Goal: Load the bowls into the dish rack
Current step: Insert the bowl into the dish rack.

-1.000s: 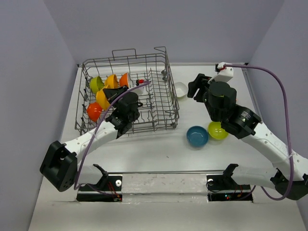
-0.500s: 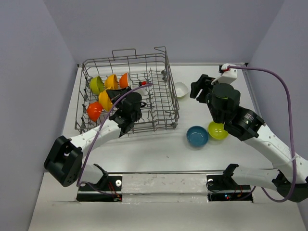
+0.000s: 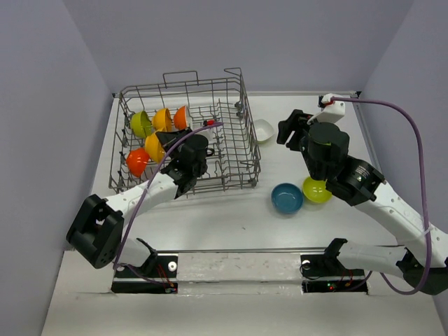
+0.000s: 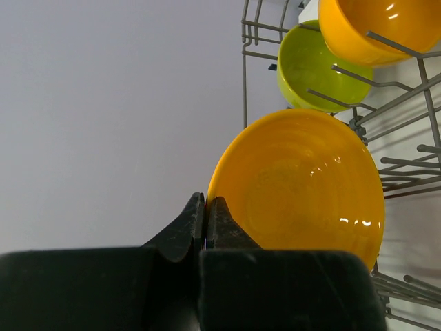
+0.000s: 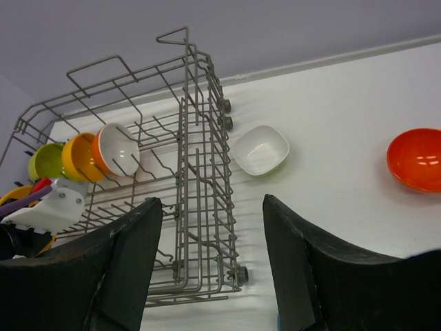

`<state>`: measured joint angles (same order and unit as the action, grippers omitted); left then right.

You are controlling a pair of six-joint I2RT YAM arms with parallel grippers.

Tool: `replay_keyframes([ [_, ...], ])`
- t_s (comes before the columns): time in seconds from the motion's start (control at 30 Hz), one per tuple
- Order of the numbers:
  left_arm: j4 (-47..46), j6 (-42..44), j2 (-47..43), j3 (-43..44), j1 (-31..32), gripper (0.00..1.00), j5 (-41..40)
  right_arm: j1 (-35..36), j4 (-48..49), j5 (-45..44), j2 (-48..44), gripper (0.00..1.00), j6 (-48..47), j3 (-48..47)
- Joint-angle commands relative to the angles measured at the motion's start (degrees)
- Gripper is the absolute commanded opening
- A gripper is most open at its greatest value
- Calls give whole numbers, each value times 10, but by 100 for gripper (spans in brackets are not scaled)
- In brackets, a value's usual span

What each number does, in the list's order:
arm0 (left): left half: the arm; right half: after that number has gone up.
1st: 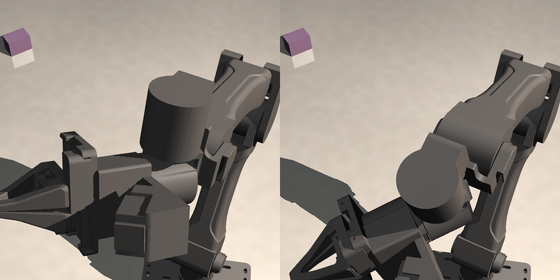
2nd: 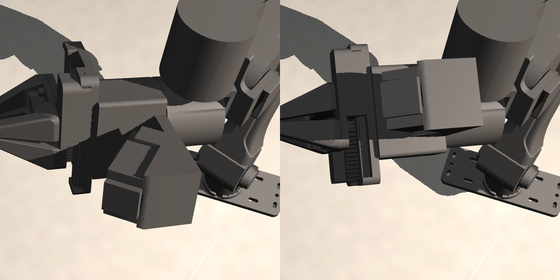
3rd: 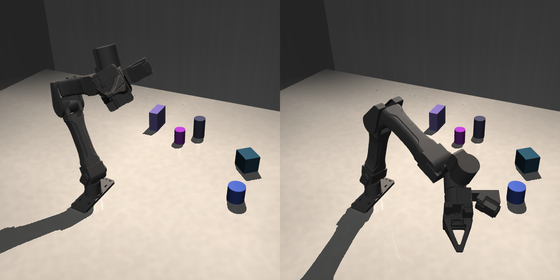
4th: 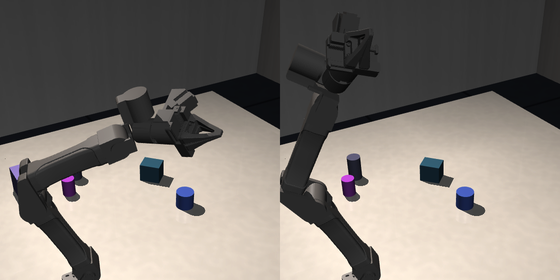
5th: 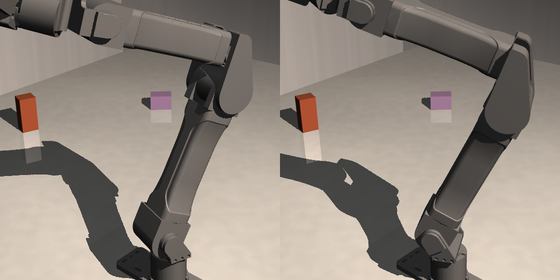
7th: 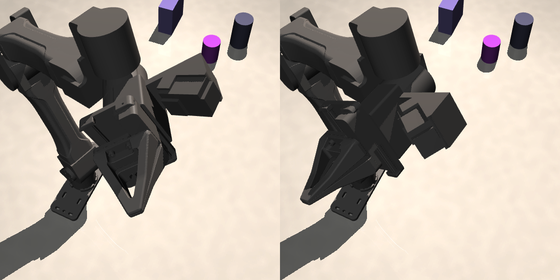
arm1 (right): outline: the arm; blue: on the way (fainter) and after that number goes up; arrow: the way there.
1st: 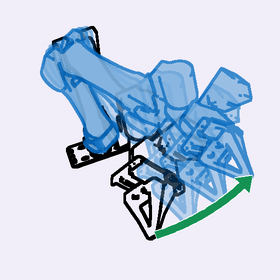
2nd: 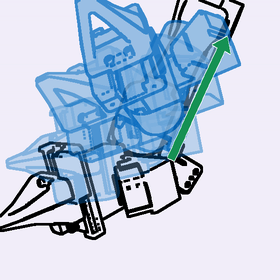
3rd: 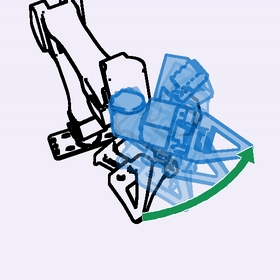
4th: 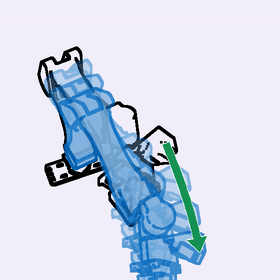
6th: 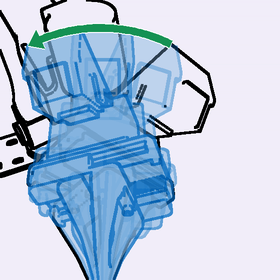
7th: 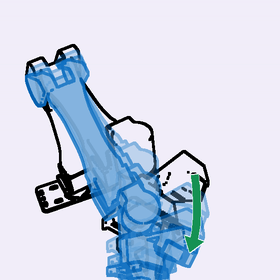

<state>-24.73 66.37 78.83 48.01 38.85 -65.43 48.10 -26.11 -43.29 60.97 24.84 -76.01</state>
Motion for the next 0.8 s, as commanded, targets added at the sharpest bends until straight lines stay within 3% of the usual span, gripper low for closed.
replay_keyframes([
  [0.0, -5, -12, -3, 4, -5, 0, -6, 6, 28, -17, -15, 66, -6, 2],
  [0.77, 35, -42, 18, 2, 4, 0, 12, 6, 30, -29, -23, 67, -11, 9],
])
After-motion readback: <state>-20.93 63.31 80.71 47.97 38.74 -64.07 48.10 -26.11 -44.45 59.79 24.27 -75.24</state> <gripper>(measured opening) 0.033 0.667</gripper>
